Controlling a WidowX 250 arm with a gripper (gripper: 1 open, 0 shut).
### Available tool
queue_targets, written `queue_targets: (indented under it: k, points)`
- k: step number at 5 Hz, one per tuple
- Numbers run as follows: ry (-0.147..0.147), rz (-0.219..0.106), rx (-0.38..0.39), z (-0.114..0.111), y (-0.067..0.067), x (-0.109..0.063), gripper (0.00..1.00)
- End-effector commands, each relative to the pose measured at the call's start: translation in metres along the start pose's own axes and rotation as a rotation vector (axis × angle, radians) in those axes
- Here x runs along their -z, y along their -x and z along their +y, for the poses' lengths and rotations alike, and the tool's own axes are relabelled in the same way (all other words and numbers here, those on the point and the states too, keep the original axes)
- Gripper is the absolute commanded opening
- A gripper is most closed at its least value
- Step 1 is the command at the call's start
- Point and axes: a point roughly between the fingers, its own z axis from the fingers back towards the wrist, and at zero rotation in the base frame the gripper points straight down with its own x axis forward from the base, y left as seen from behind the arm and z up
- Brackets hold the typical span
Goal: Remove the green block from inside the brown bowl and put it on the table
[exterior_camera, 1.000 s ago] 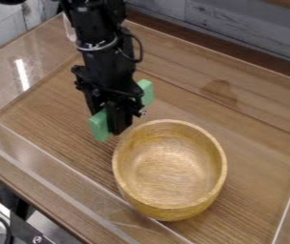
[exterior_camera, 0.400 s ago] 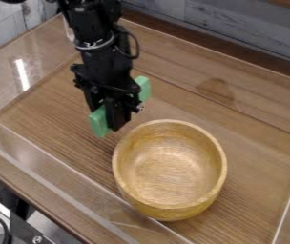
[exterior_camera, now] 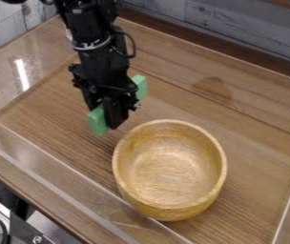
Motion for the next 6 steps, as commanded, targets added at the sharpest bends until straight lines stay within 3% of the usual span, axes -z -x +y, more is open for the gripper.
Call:
queue_targets:
  k: [1, 6]
  points:
    - [-0.02, -0.059, -0.002, 0.009, -0.013, -0.01, 0.0]
    - [-0.018, -0.072, -0.031, 0.027, -0.025, 0.002, 0.0]
